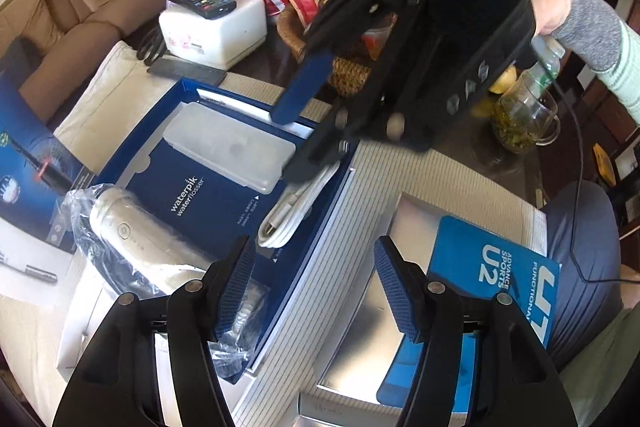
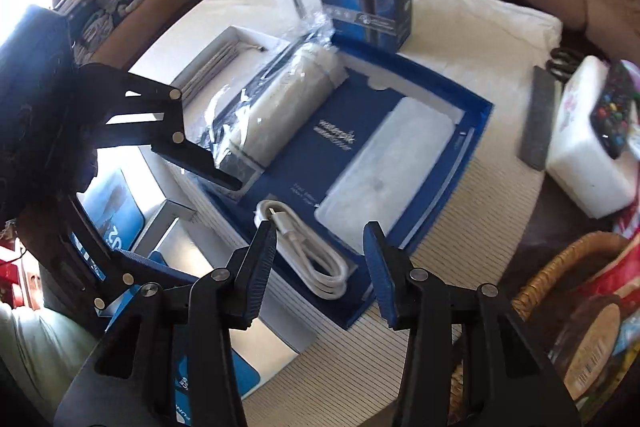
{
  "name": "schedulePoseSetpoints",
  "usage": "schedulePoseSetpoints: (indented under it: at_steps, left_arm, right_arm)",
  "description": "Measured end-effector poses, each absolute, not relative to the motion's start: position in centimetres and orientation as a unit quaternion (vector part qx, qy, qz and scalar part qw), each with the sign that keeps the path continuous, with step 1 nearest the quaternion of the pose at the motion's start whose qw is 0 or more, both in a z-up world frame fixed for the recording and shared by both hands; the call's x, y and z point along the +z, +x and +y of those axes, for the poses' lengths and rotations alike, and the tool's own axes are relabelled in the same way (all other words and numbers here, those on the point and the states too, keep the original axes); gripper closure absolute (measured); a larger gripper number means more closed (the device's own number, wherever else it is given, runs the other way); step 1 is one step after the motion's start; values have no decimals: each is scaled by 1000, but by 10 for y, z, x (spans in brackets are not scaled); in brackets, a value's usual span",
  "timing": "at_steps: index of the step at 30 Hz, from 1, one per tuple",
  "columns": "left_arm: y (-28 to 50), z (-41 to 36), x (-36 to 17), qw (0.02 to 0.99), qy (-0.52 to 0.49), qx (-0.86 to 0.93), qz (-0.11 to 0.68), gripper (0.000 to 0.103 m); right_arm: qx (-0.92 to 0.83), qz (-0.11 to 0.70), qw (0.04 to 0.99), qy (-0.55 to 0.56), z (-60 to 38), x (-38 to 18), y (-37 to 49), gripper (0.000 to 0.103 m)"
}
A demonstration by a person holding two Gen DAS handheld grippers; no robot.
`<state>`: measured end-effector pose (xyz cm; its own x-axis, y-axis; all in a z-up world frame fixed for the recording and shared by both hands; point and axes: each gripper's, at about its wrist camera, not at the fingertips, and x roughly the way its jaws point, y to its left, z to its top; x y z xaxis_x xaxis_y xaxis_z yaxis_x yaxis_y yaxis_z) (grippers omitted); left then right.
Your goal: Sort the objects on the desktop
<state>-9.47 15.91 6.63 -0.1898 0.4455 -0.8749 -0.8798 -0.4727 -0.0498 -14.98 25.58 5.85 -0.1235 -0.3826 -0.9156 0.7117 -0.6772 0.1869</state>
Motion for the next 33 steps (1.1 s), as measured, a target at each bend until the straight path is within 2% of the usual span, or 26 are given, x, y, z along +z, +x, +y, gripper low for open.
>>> schedulePoseSetpoints:
  at_steps: [5, 14, 30, 32, 33]
  left_arm:
    - [-100, 168, 61, 457, -455, 724, 246, 39]
    - [-95, 182, 54, 463, -464, 708, 263, 36]
    - [-85, 181, 65, 484, -448, 708, 252, 35]
    - [-79, 183, 64, 494, -447, 700, 258, 32]
    - [-79, 184, 61, 490, -448, 699, 263, 28]
  right_arm:
    - [-729, 177, 377, 543, 262, 69, -133, 60]
    - [-704, 255, 336, 571, 244, 40, -131, 60]
    - [-752, 270, 277, 533, 241, 43, -141, 57]
    - [-756, 272, 272, 529, 239, 41, -142, 57]
    - [-757, 270, 273, 528, 238, 40, -142, 57]
